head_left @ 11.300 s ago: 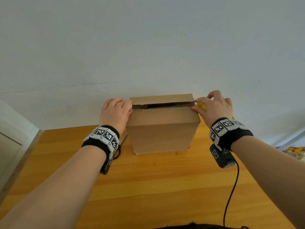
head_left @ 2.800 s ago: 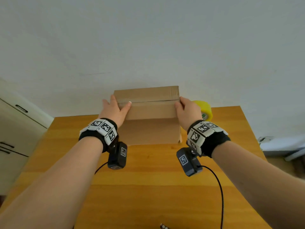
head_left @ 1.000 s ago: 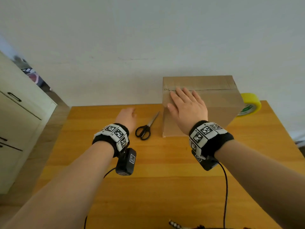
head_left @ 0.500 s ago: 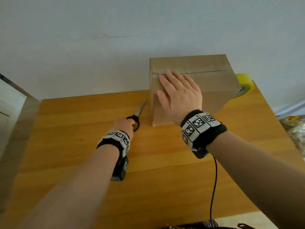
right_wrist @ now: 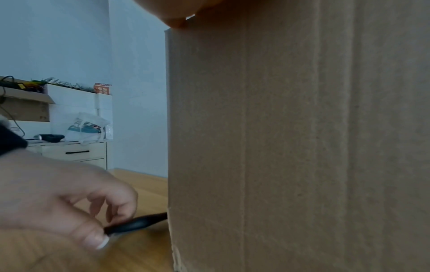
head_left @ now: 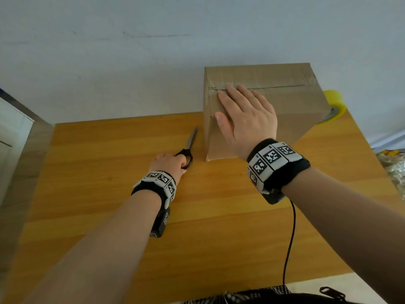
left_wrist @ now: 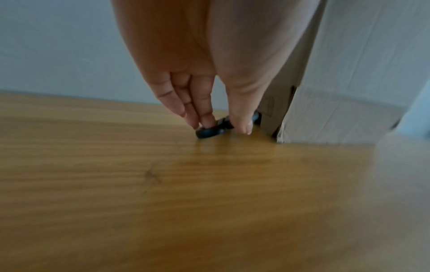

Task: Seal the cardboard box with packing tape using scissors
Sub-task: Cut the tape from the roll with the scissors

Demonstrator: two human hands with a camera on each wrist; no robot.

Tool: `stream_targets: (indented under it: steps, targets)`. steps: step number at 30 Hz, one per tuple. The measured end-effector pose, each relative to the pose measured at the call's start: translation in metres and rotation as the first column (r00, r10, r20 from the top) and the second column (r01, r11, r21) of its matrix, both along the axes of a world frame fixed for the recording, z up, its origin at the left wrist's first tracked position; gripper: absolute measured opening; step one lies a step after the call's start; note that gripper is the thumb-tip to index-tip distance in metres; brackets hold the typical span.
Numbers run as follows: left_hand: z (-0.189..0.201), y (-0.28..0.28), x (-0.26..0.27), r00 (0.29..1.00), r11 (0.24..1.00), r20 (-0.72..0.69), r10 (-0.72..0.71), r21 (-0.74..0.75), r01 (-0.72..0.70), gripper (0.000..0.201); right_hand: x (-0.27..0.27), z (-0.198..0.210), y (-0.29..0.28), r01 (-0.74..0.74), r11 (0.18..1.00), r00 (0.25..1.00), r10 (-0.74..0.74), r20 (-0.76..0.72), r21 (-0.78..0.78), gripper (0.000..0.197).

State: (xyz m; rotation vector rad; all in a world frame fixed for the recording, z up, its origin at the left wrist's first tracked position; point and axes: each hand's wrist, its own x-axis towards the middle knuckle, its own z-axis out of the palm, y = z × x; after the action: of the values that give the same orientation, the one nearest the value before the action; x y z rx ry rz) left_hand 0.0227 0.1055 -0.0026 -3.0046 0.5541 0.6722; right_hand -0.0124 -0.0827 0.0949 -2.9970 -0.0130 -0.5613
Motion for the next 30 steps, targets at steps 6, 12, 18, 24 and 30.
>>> stream_targets:
  steps: [6, 12, 18, 24, 30]
  targets:
    - [0.024, -0.006, 0.002, 0.967, 0.882, -0.137, 0.217, -0.396, -0.254, 0.025, -0.001, 0.003, 0.0, 0.002, 1.0, 1.0, -0.002, -0.027, 0.008, 0.055]
    - [0.07, -0.004, -0.002, 0.955, 0.744, -0.108, 0.275, -0.605, -0.282, 0.019, -0.002, 0.011, -0.002, 0.002, 0.997, 0.994, 0.006, -0.105, 0.075, 0.051]
    - [0.123, -0.005, -0.011, 0.971, 0.744, 0.074, 0.226, -0.657, -0.123, 0.013, -0.001, 0.03, -0.006, -0.003, 0.909, 0.99, 0.062, -0.129, 0.417, 0.04]
    - [0.156, -0.024, -0.019, 0.937, 0.704, 0.282, 0.205, -0.708, 0.059, 0.017, -0.008, 0.05, -0.016, 0.043, 0.682, 0.996, 0.027, -0.085, 0.73, 0.03]
    - [0.171, -0.061, -0.02, 0.934, 0.642, 0.306, 0.183, -0.757, 0.122, 0.016, -0.004, 0.06, -0.025, 0.072, 0.509, 0.993, 0.043, -0.11, 0.858, 0.026]
